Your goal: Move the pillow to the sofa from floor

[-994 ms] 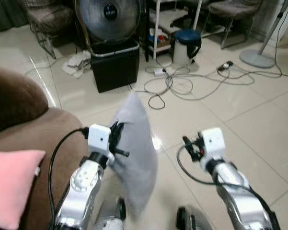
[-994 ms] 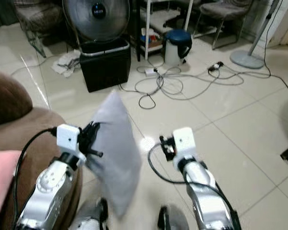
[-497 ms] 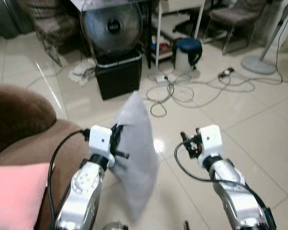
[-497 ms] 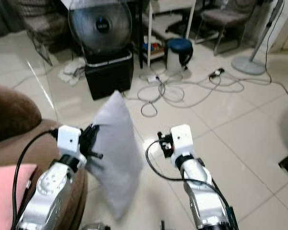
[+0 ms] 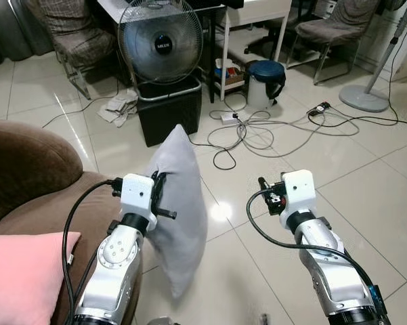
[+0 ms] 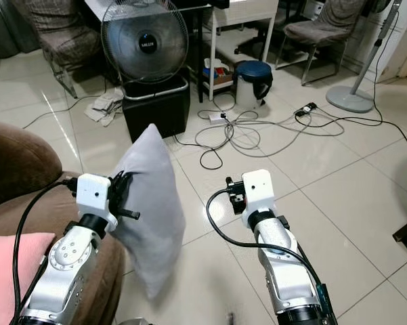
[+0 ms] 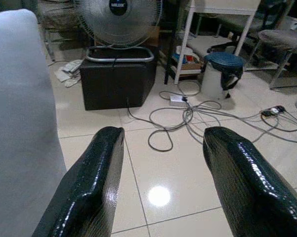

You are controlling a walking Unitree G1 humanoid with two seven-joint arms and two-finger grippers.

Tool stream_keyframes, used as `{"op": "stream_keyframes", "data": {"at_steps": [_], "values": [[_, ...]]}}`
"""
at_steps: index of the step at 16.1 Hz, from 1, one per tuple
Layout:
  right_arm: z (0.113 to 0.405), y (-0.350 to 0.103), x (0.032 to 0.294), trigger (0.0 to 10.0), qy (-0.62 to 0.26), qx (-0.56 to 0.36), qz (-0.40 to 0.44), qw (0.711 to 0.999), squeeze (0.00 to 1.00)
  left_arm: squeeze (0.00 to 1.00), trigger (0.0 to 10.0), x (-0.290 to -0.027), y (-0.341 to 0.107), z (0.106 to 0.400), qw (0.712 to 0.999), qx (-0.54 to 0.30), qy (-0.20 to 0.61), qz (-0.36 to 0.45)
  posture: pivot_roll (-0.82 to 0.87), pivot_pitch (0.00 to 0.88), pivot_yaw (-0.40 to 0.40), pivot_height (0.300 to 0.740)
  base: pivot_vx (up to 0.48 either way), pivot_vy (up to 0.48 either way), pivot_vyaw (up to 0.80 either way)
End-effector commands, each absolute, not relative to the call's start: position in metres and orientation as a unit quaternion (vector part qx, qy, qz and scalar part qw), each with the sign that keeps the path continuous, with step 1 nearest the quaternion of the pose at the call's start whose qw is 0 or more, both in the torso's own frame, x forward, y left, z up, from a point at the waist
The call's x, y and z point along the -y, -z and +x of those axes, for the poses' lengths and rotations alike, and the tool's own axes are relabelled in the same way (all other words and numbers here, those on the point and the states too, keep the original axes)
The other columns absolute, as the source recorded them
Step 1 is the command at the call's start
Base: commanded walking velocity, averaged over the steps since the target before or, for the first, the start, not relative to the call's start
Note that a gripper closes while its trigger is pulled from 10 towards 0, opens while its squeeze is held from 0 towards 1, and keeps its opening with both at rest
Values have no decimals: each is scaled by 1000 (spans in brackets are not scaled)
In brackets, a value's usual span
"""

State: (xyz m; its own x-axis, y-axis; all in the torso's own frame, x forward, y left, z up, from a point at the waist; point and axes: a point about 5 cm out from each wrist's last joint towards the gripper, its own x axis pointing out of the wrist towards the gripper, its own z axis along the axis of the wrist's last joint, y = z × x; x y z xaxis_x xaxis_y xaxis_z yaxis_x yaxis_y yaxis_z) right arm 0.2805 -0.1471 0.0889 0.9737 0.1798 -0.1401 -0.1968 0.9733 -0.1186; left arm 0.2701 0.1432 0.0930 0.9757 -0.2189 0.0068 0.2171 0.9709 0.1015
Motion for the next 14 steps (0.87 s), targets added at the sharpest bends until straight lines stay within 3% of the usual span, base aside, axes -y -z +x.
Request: {"op": "stream_keyframes", "data": {"at_steps": [1, 2, 14], "values": [[283, -92, 149, 10000, -90, -56, -68, 992, 0, 0, 10000, -141, -104, 274, 992, 34, 112, 56, 54, 0, 50, 740, 0, -390, 0], [283, -92, 149, 10000, -92, -56, -72, 992, 0, 0, 10000, -141, -104, 274, 992, 34, 111, 56, 54, 0, 50, 740, 0, -390, 0], [282, -90, 147, 10000, -101, -58, -79, 990, 0, 0, 10000, -142, -102, 274, 992, 29, 103, 70, 52, 0, 43, 740, 0, -480, 800]]}}
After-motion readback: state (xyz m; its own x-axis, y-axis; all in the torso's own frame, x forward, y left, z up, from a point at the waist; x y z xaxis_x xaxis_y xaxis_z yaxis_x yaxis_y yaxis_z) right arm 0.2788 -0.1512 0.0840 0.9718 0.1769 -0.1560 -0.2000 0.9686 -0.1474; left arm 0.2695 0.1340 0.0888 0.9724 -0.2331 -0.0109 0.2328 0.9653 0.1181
